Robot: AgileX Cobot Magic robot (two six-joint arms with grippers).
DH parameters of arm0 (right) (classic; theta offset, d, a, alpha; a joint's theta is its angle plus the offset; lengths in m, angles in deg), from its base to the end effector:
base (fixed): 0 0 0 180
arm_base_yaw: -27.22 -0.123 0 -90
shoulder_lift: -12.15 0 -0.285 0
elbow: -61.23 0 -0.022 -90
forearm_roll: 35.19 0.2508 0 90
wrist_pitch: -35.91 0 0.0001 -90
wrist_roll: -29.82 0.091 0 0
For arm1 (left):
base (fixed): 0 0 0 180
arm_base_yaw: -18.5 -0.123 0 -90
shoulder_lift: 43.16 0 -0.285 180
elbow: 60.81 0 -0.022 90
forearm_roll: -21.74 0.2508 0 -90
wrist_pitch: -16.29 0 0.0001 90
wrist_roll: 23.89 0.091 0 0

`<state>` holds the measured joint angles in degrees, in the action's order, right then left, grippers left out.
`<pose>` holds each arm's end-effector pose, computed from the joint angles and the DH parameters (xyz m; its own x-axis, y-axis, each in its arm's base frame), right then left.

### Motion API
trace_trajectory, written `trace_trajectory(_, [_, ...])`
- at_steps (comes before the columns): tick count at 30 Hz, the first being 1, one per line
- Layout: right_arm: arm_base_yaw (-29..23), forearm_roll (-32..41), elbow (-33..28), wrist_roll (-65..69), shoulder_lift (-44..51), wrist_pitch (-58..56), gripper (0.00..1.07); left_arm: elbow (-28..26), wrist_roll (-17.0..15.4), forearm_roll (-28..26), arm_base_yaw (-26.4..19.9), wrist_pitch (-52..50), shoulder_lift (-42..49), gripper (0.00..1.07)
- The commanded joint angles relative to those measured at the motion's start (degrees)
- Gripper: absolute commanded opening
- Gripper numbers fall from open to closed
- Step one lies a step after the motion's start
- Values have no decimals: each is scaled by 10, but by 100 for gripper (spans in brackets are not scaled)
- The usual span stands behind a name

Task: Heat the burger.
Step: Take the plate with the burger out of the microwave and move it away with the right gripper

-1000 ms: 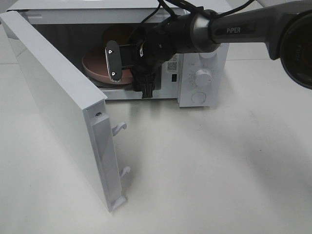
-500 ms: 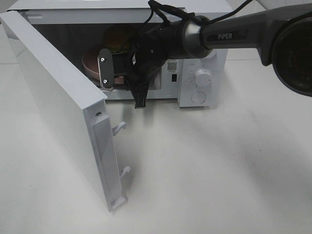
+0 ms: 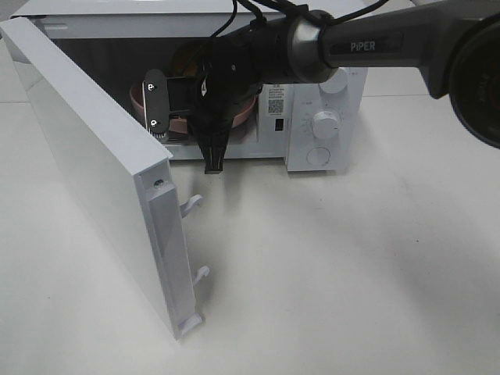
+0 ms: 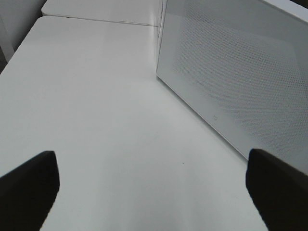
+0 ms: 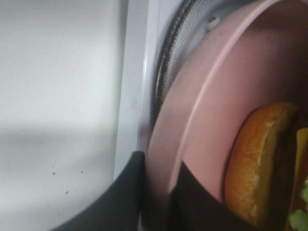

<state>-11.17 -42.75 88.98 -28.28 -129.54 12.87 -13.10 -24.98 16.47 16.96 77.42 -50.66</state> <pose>0.4136 0.3217 0.1517 0.2964 -0.9205 -0.2546 -0.7679 -0.0712 -0.6365 -0.0076 -0.0075 0.2812 -0.4439 -0.0752 -0.8929 0.0172 0.9956 -0.0924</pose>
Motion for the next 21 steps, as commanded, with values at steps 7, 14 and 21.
trace_trajectory(7, [-2, 58, -3, -69, 28, -100, 0, 0, 2, -3, -1, -1, 6, 98])
trace_trajectory(14, [-2, 66, -4, -116, 30, -134, 0, 0, 2, -3, -1, -1, 6, 98])
trace_trajectory(21, [-9, 65, -6, -116, 32, -151, 0, 0, 2, -3, -1, -1, 6, 98])
